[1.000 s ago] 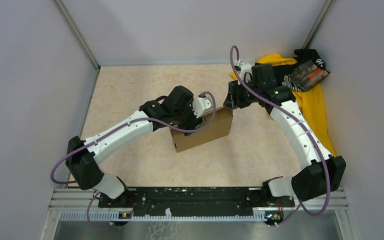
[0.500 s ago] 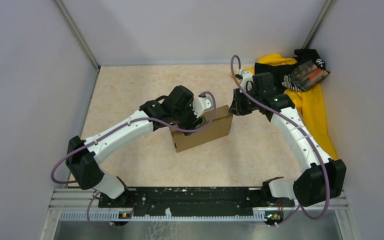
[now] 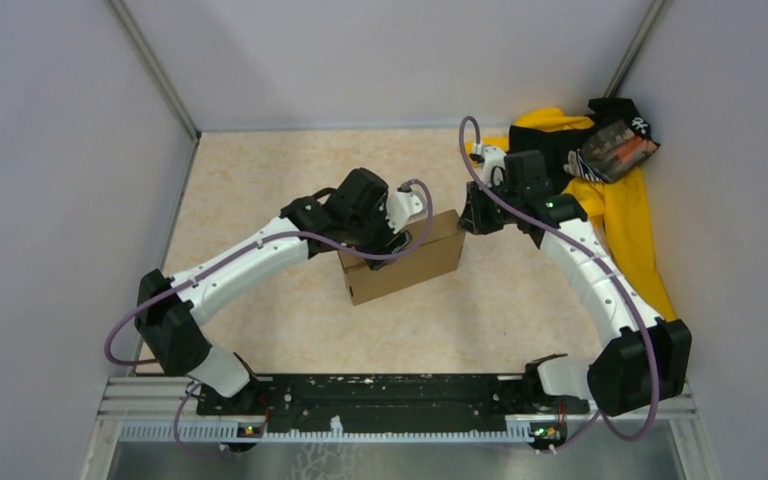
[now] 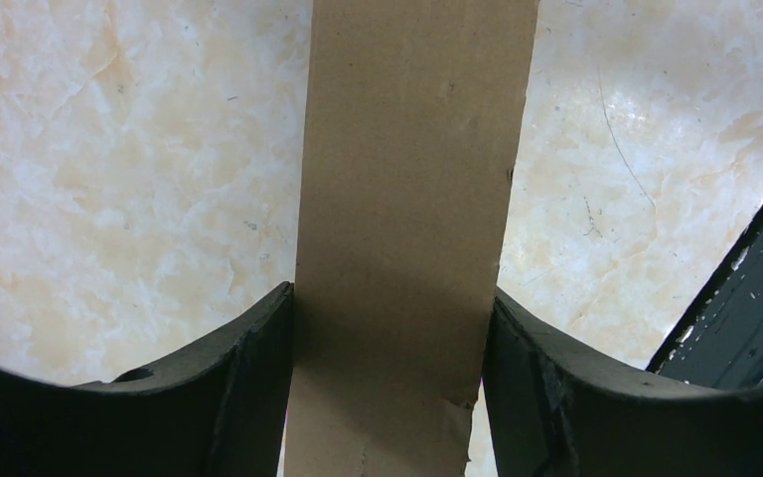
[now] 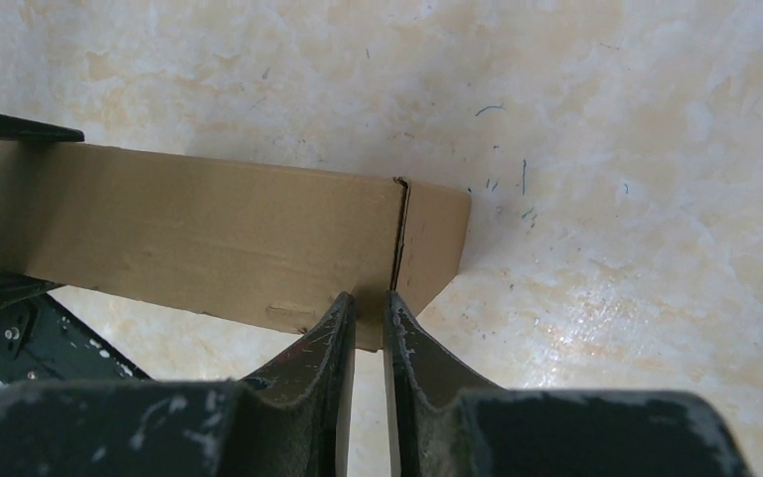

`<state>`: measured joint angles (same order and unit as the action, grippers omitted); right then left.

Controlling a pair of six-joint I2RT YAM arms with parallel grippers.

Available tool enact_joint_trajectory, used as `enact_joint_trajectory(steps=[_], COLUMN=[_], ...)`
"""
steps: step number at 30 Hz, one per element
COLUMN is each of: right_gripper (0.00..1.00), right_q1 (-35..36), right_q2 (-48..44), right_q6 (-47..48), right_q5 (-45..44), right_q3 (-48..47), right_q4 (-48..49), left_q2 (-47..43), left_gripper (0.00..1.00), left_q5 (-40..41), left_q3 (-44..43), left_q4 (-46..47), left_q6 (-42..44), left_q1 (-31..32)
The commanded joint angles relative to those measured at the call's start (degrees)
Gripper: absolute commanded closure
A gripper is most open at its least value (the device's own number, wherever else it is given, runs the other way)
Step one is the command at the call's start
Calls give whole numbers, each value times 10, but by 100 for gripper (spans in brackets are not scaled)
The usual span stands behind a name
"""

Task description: Fold the paper box

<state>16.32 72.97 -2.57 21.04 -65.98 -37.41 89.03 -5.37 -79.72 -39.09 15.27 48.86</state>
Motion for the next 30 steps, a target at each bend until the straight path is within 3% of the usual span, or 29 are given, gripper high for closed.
enact_joint_trajectory(steps=[1,13,21,22,23,30], right_gripper=[86,86,87,87,87,87], right_q1=[5,5,5,5,5,7], right_q2=[4,5,3,3,3,-4], right_q6=[14,18,17,17,16,13], right_q5=[0,2,8,9,9,10], right_q3=[25,33,38,39,40,50], right_q4=[-35,-34,-32,-32,-32,-30], left_q2=[23,-12,-34,-34,-35,-57], left_gripper=[52,47,29,11,4,1], left_q5=[-51,-89,-123,-127,-131,-134], left_q3=[-19,-47,0,2,4,44], left_q4=[-6,30,53,51,51,71], left_q6=[-39,-67,-78,-79,-80,-88], left_q1=[-5,-12,-12,-12,-12,-12])
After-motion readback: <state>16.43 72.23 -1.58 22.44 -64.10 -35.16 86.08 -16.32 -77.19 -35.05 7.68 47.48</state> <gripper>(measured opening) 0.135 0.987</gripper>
